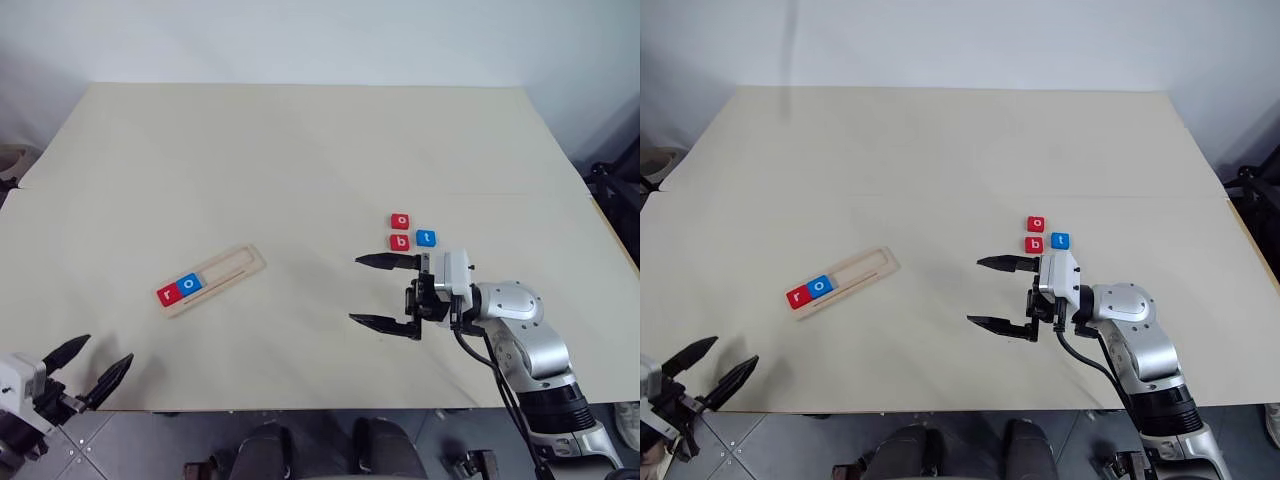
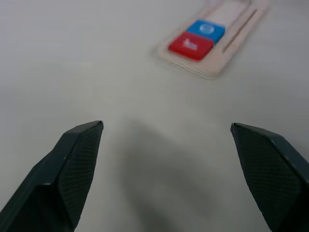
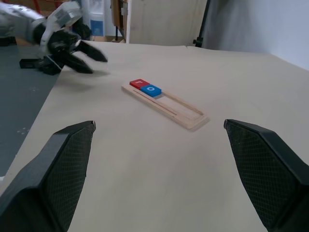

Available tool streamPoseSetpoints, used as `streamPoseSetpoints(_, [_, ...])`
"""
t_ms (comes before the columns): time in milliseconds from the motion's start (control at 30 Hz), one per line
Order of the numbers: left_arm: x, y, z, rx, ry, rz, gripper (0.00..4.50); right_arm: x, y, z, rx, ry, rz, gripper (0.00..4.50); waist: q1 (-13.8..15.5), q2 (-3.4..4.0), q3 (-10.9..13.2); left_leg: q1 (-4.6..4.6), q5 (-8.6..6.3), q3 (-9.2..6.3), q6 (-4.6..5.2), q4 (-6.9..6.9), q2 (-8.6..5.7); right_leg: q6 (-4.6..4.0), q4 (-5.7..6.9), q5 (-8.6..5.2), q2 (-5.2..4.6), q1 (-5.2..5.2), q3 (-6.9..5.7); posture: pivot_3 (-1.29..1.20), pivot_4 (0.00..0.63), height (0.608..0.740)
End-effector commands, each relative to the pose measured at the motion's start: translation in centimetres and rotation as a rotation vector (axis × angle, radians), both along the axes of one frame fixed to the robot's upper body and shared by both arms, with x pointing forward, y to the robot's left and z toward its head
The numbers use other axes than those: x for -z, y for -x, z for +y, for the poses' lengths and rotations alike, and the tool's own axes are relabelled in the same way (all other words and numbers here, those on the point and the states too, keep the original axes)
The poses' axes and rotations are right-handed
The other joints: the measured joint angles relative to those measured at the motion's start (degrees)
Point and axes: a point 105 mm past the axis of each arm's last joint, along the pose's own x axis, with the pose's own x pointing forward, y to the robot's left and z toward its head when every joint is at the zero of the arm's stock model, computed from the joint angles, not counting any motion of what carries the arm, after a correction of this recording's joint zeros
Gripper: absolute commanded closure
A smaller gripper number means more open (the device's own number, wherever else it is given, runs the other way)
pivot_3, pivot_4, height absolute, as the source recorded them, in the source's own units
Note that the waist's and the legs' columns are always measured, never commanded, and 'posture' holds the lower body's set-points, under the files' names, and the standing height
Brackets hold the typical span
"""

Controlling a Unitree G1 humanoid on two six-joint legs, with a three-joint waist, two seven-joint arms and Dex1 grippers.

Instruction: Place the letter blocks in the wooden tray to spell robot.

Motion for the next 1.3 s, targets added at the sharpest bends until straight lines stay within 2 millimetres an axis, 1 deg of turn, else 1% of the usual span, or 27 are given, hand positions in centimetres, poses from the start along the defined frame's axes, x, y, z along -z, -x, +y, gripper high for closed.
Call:
streamPoseSetpoints(33, [-0.9,-1.7,-1.5,0.140,-0.064,0.008,0.00,-0.8,0.3,-0.4,-0.009,0.002,-0.032,0.03,-0.1,0.00,0.0,0.00,0.00,0.01,0.00,0.00,-0.01,0.00,0.01,0.00,-0.01,0.00,0.00,0.00,0.150,0.740])
streamPoseSetpoints(100, [-1.2,-2.9,-2.1,0.213,-0.100,0.029,0.00,-0.8,0.4,-0.6,-0.012,0.014,-0.029,0.03,-0.3,0.01,0.0,0.00,0.00,0.06,0.00,0.00,-0.05,0.00,0.00,0.00,0.00,-0.01,-0.01,0.00,0.150,0.740])
streamPoseSetpoints(200, [-1.5,-4.4,-2.4,0.270,-0.120,0.047,0.00,-0.8,0.5,-0.8,-0.014,0.030,-0.028,0.03,-0.4,0.01,0.0,-0.01,-0.01,0.10,-0.02,-0.01,-0.09,0.00,-0.01,0.00,0.10,-0.03,-0.04,0.00,0.150,0.740])
streamPoseSetpoints(400, [-0.6,-6.9,-1.9,0.341,-0.187,0.132,0.00,-1.0,0.7,-1.0,0.010,0.033,-0.032,0.03,-0.9,0.02,0.0,-0.03,-0.02,0.17,-0.08,-0.02,-0.01,0.00,0.00,0.00,0.25,-0.09,-0.02,0.00,0.150,0.740])
streamPoseSetpoints(533, [0.1,-7.6,-2.0,0.388,-0.216,0.170,0.00,-1.1,0.8,-1.1,0.031,0.033,-0.032,0.03,-1.0,0.02,0.0,-0.04,-0.02,0.26,-0.08,-0.02,-0.02,0.00,0.00,0.00,0.24,-0.09,-0.02,0.00,0.150,0.740])
streamPoseSetpoints(633, [0.4,-8.2,-2.2,0.398,-0.203,0.179,0.00,-1.2,0.8,-1.2,0.048,0.030,-0.037,0.03,-1.0,0.02,0.0,-0.03,-0.02,0.44,-0.08,-0.01,-0.02,0.00,0.02,0.00,0.25,-0.09,-0.01,0.00,0.150,0.740])
streamPoseSetpoints(733, [1.1,-8.3,-2.9,0.438,-0.182,0.209,0.00,-1.3,0.7,-1.1,0.060,0.029,-0.043,0.03,-0.8,0.03,0.0,-0.03,-0.02,0.61,-0.09,0.02,-0.02,0.00,0.06,0.00,0.24,-0.08,-0.01,0.00,0.150,0.740])
streamPoseSetpoints(833, [1.6,-8.3,-3.1,0.456,-0.186,0.233,0.00,-1.4,0.7,-1.1,0.071,0.028,-0.048,0.03,-0.4,0.03,0.0,-0.02,-0.02,0.64,-0.09,0.03,-0.03,0.00,0.06,0.00,0.22,-0.08,0.01,0.00,0.150,0.740])
streamPoseSetpoints(867, [1.7,-8.3,-3.2,0.465,-0.182,0.240,0.39,-1.5,0.7,-1.1,0.072,0.028,-0.049,0.00,-0.3,0.03,0.0,-0.01,-0.02,0.65,-0.09,0.03,-0.03,0.00,0.06,0.00,0.22,-0.08,0.02,0.00,0.150,0.740])
streamPoseSetpoints(967, [1.9,-8.2,-3.4,0.478,-0.178,0.248,1.10,-1.5,0.6,-1.2,0.076,0.030,-0.051,0.00,-0.2,0.04,0.0,0.00,-0.02,0.66,-0.09,0.04,-0.03,0.00,0.07,0.00,0.22,-0.08,0.02,0.00,0.150,0.740])
streamPoseSetpoints(1067, [1.6,-8.5,-3.7,0.486,-0.182,0.220,1.11,-1.5,0.6,-1.3,0.081,0.037,-0.052,0.00,-0.2,0.04,0.0,0.00,-0.02,0.66,-0.09,0.04,-0.03,0.00,0.07,0.00,0.22,-0.08,0.03,0.00,0.150,0.740])
streamPoseSetpoints(1100, [1.4,-8.7,-4.0,0.495,-0.184,0.199,1.11,-1.4,0.6,-1.4,0.084,0.040,-0.052,0.00,-0.1,0.04,0.0,0.00,-0.02,0.66,-0.09,0.04,-0.03,0.00,0.07,0.00,0.22,-0.07,0.03,0.00,0.150,0.740])
streamPoseSetpoints(1200, [0.1,-9.3,-5.7,0.553,-0.197,0.133,1.11,-1.2,0.5,-2.1,0.103,0.057,-0.046,0.00,0.1,0.04,0.0,-0.01,-0.02,0.65,-0.08,0.05,-0.05,0.01,0.07,0.00,0.20,-0.07,0.02,0.00,0.150,0.740])
streamPoseSetpoints(1300, [-1.2,-9.8,-8.5,0.656,-0.229,0.086,1.11,-0.8,0.5,-3.5,0.151,0.076,-0.032,0.00,0.4,0.03,0.0,-0.03,-0.02,0.63,-0.07,0.07,-0.07,0.03,0.06,0.02,0.19,-0.05,0.02,0.00,0.150,0.740])
